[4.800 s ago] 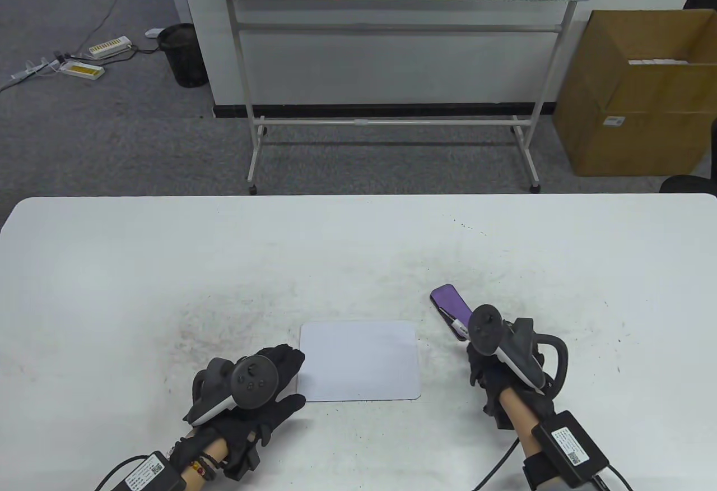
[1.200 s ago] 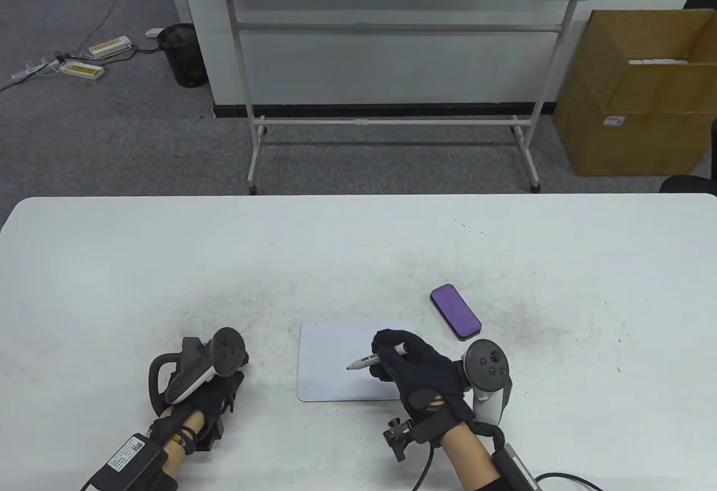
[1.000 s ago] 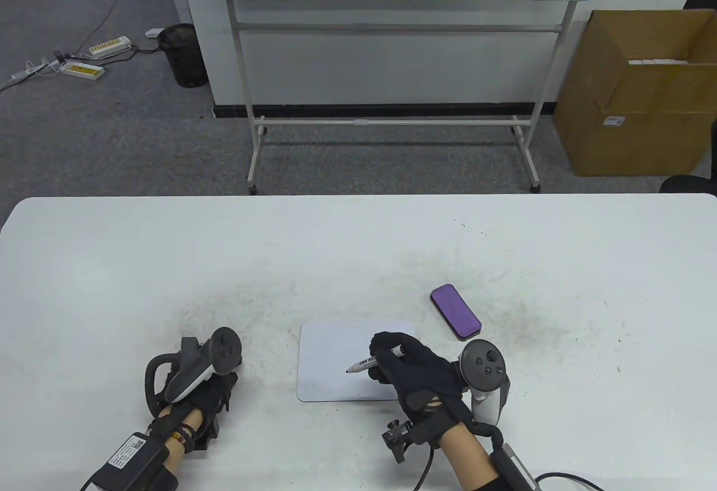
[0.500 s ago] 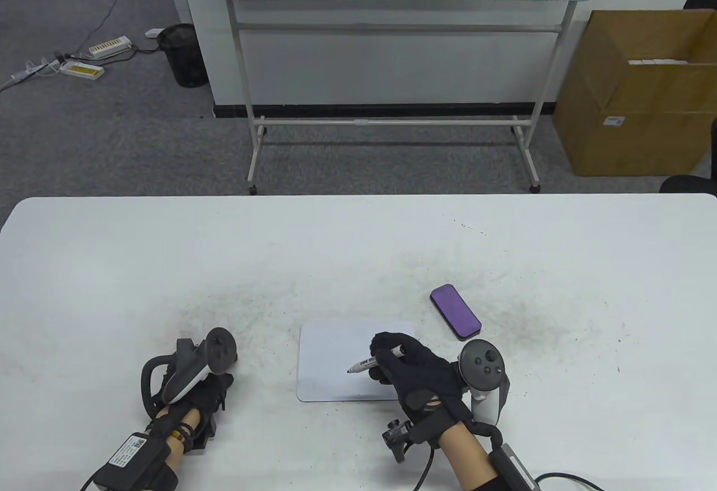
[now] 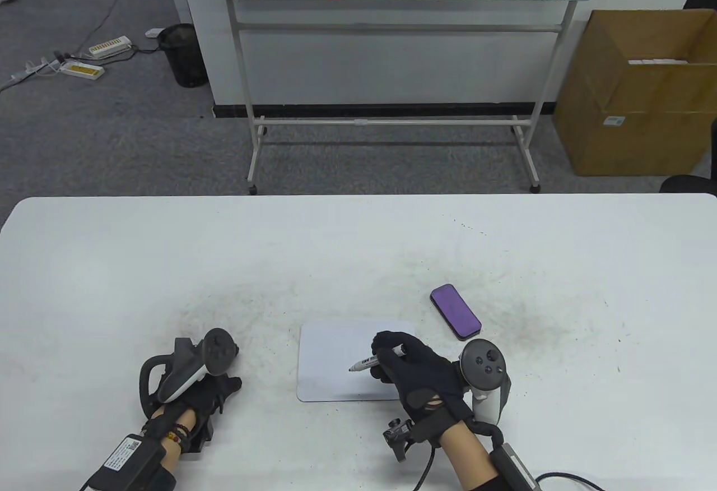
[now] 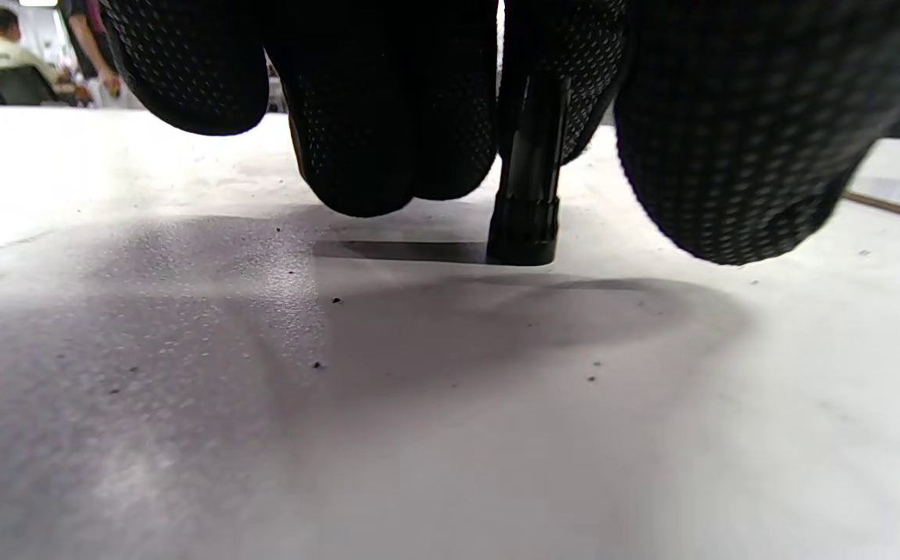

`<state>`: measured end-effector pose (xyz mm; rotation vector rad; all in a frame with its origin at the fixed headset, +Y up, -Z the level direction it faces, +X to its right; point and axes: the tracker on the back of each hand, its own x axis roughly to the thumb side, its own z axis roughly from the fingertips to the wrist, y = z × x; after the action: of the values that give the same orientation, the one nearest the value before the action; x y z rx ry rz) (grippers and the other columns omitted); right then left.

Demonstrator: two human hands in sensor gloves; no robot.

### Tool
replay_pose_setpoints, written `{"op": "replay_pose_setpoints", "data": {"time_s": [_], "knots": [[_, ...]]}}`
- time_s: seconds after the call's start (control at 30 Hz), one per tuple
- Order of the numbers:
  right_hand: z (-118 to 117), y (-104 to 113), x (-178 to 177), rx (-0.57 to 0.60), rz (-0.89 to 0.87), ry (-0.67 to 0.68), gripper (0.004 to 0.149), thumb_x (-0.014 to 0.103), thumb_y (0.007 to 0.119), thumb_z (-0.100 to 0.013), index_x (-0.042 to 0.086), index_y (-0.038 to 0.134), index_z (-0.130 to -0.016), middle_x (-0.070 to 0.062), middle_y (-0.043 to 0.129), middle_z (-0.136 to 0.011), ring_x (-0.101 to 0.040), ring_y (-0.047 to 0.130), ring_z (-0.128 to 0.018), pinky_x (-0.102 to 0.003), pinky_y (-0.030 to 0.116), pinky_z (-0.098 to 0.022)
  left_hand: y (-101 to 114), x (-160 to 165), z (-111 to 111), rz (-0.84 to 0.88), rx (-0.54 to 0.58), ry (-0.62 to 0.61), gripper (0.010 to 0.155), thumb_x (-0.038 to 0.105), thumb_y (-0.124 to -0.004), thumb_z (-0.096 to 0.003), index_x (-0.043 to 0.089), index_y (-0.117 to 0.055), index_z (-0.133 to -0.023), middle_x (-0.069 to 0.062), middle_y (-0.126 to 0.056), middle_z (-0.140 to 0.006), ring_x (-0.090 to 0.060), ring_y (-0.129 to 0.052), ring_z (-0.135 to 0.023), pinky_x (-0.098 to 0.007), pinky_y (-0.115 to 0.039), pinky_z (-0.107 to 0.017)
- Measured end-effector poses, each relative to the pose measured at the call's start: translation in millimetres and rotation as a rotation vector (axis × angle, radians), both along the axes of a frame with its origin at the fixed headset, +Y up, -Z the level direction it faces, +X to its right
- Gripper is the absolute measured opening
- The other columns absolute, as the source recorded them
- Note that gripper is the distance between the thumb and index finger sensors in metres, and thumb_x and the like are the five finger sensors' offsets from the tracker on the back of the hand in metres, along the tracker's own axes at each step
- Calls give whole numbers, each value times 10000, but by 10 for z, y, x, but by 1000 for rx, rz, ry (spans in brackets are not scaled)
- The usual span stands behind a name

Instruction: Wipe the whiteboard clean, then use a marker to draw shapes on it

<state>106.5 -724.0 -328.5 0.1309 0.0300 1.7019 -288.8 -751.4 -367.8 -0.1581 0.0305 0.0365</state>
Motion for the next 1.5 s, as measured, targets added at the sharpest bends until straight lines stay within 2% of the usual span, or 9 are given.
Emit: {"op": "replay_pose_setpoints", "data": {"time_s": [0.07,0.17,0.37,0.47,0.6,0.87,1.03,1.23,1.5], "knots": [[1,-4,4,-1,6,-3,483,429,854,-392,231,869,-833,-75,883,-840,-267,1069,-577,-382,902,-441,32,-50,-8,74,-21,7,743,593,-828,-290,340,-703,-977,-36,-780,-1042,-276,-867,-914,-593,-689,-692],[0,-5,11,-2,7,-10,484,432,854,-392,232,869,-833,-75,882,-842,-270,1067,-579,-384,901,-442,82,-128,-18,196,-19,27,754,605,-799,-301,326,-685,-991,-62,-736,-1072,-306,-825,-948,-628,-648,-703],[-13,5,3,8,40,-17,481,410,888,-383,230,873,-828,-84,884,-844,-282,1069,-585,-387,903,-445,208,-161,23,301,77,34,740,597,-764,-325,309,-670,-1000,-66,-643,-1119,-344,-707,-1018,-627,-615,-713],[-51,48,-33,40,119,-36,478,382,920,-369,236,875,-821,-83,890,-845,-276,1079,-586,-376,917,-442,330,11,98,294,157,-31,714,579,-760,-338,308,-677,-994,-55,-627,-1124,-343,-664,-1037,-600,-608,-724],[-179,92,-109,38,201,-56,476,369,943,-355,230,887,-807,-91,912,-830,-273,1103,-559,-358,940,-418,414,421,256,221,201,-212,692,566,-760,-343,316,-688,-984,-33,-615,-1130,-325,-641,-1049,-572,-604,-736],[-417,26,-336,3,308,-31,474,364,951,-348,223,897,-797,-104,930,-813,-280,1120,-540,-353,958,-397,187,893,373,115,12,-451,665,550,-753,-349,334,-692,-975,-16,-637,-1130,-288,-680,-1044,-548,-612,-745],[-542,-47,-520,-21,341,7,467,355,963,-339,226,910,-785,-102,939,-808,-283,1126,-548,-354,964,-401,26,939,355,81,-110,-475,677,551,-743,-360,334,-660,-995,-18,-582,-1157,-289,-640,-1071,-554,-583,-762],[-636,-149,-686,-40,375,47,456,341,968,-336,231,916,-775,-98,943,-812,-286,1127,-567,-356,967,-412,-78,969,343,59,-179,-486,681,552,-736,-365,345,-639,-1006,15,-543,-1173,-289,-609,-1086,-568,-555,-770],[-720,-270,-839,-63,428,96,450,327,953,-347,237,903,-785,-100,924,-836,-299,1107,-604,-364,950,-443,-96,993,354,49,-203,-489,673,550,-734,-367,346,-642,-1002,39,-525,-1175,-280,-574,-1095,-578,-534,-775]]}}
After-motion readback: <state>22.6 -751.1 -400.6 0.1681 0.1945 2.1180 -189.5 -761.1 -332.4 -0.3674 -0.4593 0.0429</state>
